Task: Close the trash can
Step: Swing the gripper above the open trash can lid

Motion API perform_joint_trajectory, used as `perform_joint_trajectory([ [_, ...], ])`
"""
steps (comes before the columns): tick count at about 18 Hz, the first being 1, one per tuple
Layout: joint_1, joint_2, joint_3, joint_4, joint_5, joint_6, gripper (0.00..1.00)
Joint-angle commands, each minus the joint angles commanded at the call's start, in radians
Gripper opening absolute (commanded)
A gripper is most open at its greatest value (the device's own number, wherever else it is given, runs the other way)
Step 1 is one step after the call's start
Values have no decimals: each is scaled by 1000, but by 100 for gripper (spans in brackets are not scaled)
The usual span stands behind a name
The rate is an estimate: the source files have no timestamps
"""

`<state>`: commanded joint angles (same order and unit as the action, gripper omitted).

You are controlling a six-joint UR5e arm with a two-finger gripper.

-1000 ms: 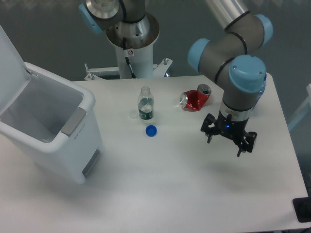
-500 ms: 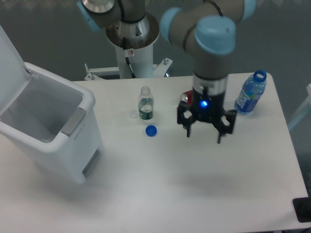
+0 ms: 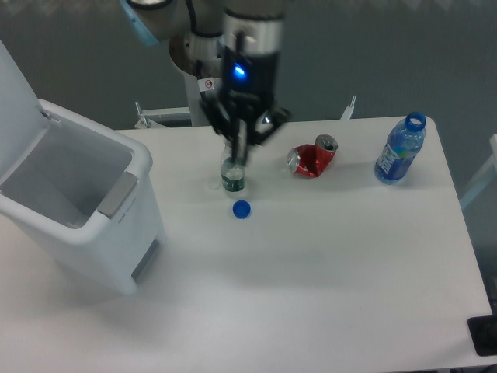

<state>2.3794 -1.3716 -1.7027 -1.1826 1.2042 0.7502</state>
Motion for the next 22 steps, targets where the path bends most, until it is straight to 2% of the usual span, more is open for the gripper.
perform_joint_trajectory([
  [3, -72, 63, -2, -50, 0, -81, 0],
  [6, -147, 107, -6, -113, -8, -81, 0],
  [10, -201, 132, -6, -121, -78, -84, 0],
  [13, -249, 147, 3, -150, -120, -86, 0],
  [22, -307, 149, 21, -147, -227, -89, 0],
])
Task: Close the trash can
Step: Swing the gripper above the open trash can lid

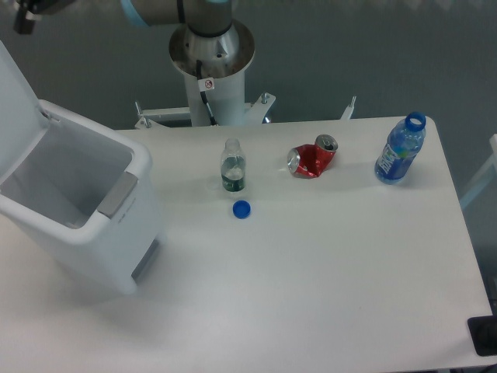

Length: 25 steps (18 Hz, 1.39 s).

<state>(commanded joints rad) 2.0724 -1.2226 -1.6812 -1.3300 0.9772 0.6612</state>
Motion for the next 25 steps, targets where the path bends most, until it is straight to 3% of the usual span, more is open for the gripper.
perform_joint_trajectory([
  [9, -48, -64, 31, 43, -15, -26, 0],
  [15, -81, -132, 40, 187, -32, -100, 0],
  [19, -81, -135, 74, 189, -28, -121, 0],
  [25, -80, -135, 72, 193, -8, -126, 0],
])
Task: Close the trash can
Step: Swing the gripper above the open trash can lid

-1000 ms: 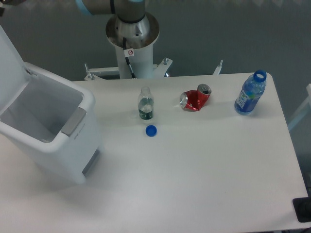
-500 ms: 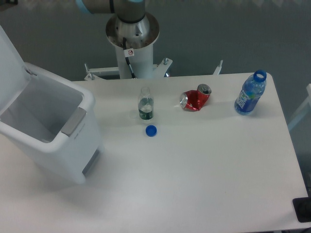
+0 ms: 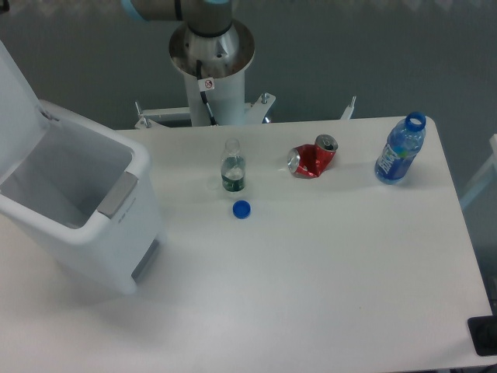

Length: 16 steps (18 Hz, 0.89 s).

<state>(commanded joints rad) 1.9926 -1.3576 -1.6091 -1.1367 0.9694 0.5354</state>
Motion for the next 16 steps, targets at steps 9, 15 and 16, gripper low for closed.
perform_joint_trajectory([
  [9, 2, 0, -2, 0, 12, -11, 0],
  [15, 5, -9, -3, 0, 52, -28, 0],
  [16, 5, -14, -3, 0, 54, -29, 0],
])
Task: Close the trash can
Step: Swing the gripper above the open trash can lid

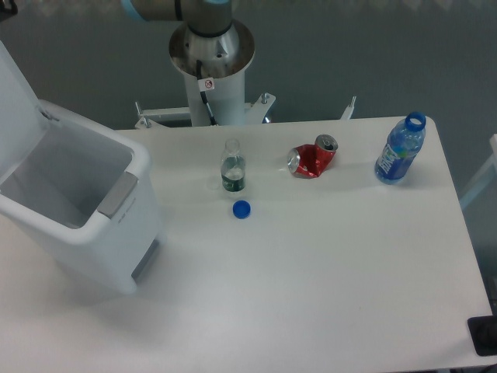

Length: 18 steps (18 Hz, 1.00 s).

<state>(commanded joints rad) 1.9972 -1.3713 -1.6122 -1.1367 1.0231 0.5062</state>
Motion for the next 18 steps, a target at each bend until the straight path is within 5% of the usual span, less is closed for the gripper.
perform_joint_trajectory([
  [18, 83, -5, 14, 2, 18, -25, 0],
])
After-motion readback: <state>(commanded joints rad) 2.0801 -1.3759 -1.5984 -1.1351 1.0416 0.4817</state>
